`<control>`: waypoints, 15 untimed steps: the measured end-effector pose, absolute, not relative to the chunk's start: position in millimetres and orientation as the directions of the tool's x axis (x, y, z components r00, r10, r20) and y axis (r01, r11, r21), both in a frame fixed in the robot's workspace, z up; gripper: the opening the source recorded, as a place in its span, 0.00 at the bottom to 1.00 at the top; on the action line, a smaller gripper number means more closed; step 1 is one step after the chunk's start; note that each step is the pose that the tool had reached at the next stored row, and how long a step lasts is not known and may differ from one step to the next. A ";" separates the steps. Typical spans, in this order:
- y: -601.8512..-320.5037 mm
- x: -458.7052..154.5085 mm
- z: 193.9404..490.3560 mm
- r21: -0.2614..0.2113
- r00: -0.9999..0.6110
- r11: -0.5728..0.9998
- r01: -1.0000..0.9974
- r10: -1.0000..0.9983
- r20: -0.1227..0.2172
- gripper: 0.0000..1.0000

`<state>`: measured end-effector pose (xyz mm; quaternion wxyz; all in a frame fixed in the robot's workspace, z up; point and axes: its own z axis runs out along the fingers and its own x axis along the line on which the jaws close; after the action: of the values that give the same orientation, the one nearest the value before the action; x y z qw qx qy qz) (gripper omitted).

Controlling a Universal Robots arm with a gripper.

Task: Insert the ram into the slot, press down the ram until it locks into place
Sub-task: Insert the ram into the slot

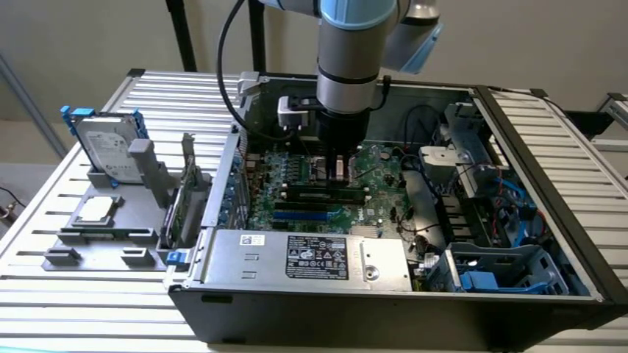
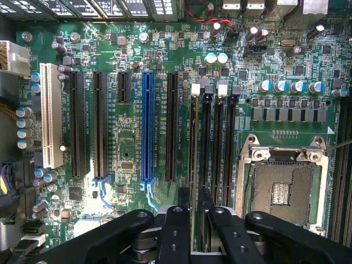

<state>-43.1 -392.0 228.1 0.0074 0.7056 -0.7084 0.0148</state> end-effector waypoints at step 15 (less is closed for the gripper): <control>-392.1 -45.9 245.1 -0.011 -0.004 0.004 -1.000 -1.000 0.031 0.21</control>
<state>-45.9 -392.1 245.1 0.0073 0.7056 -0.7084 0.0147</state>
